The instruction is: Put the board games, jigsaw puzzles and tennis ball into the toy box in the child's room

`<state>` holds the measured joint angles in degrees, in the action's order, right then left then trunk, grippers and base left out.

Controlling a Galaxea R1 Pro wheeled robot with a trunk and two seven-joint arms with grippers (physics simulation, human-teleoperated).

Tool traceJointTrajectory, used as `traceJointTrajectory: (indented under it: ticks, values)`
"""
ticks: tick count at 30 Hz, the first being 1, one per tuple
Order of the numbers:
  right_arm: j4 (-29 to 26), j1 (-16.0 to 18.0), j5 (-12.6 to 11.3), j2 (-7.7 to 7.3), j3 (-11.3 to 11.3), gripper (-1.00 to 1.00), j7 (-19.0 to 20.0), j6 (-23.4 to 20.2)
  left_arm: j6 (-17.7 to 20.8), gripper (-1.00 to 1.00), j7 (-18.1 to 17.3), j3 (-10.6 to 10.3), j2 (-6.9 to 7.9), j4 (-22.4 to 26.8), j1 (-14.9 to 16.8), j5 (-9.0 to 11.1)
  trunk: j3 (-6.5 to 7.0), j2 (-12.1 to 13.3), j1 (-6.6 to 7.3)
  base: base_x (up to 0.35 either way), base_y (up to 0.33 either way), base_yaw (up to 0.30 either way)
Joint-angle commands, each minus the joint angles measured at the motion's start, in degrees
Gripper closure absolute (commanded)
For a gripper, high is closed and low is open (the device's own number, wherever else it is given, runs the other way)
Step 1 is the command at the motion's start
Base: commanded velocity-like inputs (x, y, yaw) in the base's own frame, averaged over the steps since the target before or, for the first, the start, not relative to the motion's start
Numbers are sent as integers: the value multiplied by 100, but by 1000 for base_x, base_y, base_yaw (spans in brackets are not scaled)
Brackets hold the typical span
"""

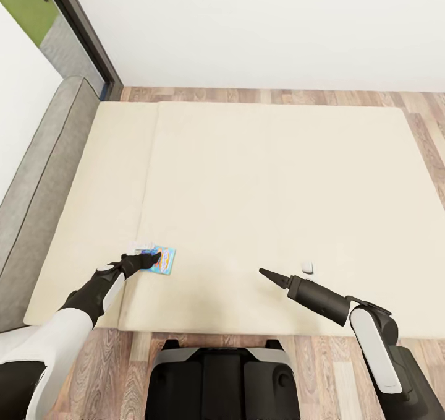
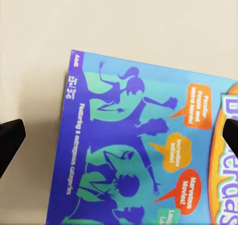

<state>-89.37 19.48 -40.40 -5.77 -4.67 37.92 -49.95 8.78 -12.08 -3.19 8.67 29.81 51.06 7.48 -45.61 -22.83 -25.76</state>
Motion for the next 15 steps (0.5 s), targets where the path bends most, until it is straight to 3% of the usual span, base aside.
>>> traceJointTrajectory:
  ticks: [1,15]
  values:
    - [-2,3,-7,-1,-7,-100,16,-33,40,-100,1,-32,9,9,1,60,-16,-9,-3,0,0,0]
    - [-2,3,1,6,8,-100,-2,-33,-16,-100,-29,-37,17,8,1,60,-148,-9,-3,0,0,0]
